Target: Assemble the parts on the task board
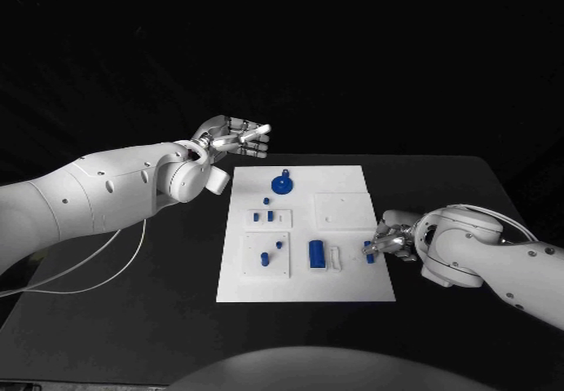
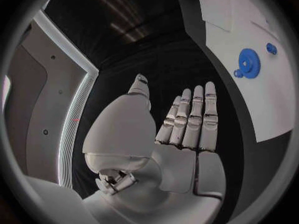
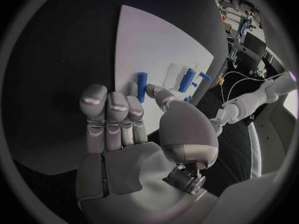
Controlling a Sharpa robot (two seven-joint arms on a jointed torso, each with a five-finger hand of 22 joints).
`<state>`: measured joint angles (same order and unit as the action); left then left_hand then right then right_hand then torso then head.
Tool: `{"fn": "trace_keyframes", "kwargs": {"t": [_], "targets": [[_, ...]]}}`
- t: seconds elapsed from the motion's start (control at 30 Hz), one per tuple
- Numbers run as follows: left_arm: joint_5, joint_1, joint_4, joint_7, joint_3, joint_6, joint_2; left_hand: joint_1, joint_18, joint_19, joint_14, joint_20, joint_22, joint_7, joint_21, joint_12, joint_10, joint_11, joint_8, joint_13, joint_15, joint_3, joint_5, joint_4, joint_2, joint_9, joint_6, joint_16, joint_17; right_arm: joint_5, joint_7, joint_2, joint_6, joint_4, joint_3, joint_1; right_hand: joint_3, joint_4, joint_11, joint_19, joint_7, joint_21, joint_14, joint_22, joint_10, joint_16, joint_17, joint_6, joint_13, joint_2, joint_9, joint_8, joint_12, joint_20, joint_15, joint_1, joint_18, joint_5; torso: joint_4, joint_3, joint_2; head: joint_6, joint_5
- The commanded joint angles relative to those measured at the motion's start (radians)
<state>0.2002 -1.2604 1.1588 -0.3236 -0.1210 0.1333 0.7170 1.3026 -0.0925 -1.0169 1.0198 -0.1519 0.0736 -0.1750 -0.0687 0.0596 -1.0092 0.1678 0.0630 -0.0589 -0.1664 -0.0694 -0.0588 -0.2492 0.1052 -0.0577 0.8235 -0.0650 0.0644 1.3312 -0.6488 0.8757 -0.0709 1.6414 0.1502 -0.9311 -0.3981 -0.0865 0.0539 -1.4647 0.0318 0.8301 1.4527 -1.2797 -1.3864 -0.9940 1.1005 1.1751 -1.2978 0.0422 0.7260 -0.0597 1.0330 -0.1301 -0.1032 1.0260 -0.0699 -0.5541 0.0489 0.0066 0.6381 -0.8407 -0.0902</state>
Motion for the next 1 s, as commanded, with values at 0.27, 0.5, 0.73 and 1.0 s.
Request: {"fn": "trace_keyframes", "kwargs": {"t": [0.27,0.5,0.73,1.0], "targets": [[-0.002,0.000,0.001,-0.008,0.001,-0.017,-0.005,0.006,-0.004,0.001,-0.002,-0.004,-0.001,0.000,-0.003,0.004,0.003,0.003,-0.003,0.000,-0.001,-0.001,0.000,-0.005,0.006,0.001,-0.004,0.004,-0.001,-0.129,0.012,-0.001,0.066,0.051,-0.001,0.000,-0.174,-0.170,0.007,-0.057,-0.001,-0.005,0.002,0.000,-0.006,0.008,-0.004,0.006,0.002,0.006,0.007,-0.005,-0.002,-0.001,-0.007,-0.004,-0.005,-0.012,-0.0005,-0.0006,0.000,-0.002,-0.001],[-0.002,0.000,0.001,-0.008,0.001,-0.018,-0.006,0.006,-0.004,0.001,-0.002,-0.004,-0.001,0.000,-0.003,0.004,0.003,0.003,-0.003,0.000,-0.001,-0.001,0.000,-0.005,0.006,0.001,-0.004,0.004,-0.001,-0.148,0.011,-0.015,0.059,0.056,0.000,0.000,-0.169,-0.169,0.007,-0.057,-0.001,-0.007,0.002,0.000,-0.005,0.008,-0.004,0.005,0.002,0.006,0.005,-0.005,-0.003,-0.002,-0.007,-0.002,-0.005,-0.014,0.0000,-0.0003,0.001,-0.006,-0.006],[-0.002,0.000,0.001,-0.008,0.001,-0.019,-0.007,0.007,-0.004,0.001,-0.002,-0.003,-0.001,0.000,-0.003,0.004,0.003,0.003,-0.003,0.000,-0.001,-0.001,0.000,-0.007,0.007,0.001,-0.006,0.004,-0.001,-0.156,0.011,-0.033,0.055,0.053,0.000,0.000,-0.164,-0.169,0.006,-0.057,-0.001,-0.006,0.002,-0.001,-0.005,0.008,-0.005,0.006,0.001,0.005,0.003,-0.005,-0.003,-0.001,-0.007,0.000,-0.005,-0.016,-0.0004,-0.0006,0.000,-0.008,-0.002],[-0.002,0.000,0.000,-0.011,0.001,-0.018,-0.008,0.006,-0.004,0.002,-0.002,-0.004,-0.001,0.015,-0.003,0.004,0.004,0.003,-0.003,0.000,-0.001,-0.002,0.001,-0.007,0.008,0.002,-0.018,0.004,-0.001,-0.152,0.006,-0.062,0.055,0.039,-0.004,0.000,-0.164,-0.171,0.006,-0.056,0.000,-0.010,0.001,0.000,-0.004,0.011,-0.007,0.005,0.002,0.000,-0.001,-0.005,-0.004,-0.001,-0.007,0.005,-0.006,-0.006,-0.0006,-0.0009,0.000,0.002,-0.011]]}}
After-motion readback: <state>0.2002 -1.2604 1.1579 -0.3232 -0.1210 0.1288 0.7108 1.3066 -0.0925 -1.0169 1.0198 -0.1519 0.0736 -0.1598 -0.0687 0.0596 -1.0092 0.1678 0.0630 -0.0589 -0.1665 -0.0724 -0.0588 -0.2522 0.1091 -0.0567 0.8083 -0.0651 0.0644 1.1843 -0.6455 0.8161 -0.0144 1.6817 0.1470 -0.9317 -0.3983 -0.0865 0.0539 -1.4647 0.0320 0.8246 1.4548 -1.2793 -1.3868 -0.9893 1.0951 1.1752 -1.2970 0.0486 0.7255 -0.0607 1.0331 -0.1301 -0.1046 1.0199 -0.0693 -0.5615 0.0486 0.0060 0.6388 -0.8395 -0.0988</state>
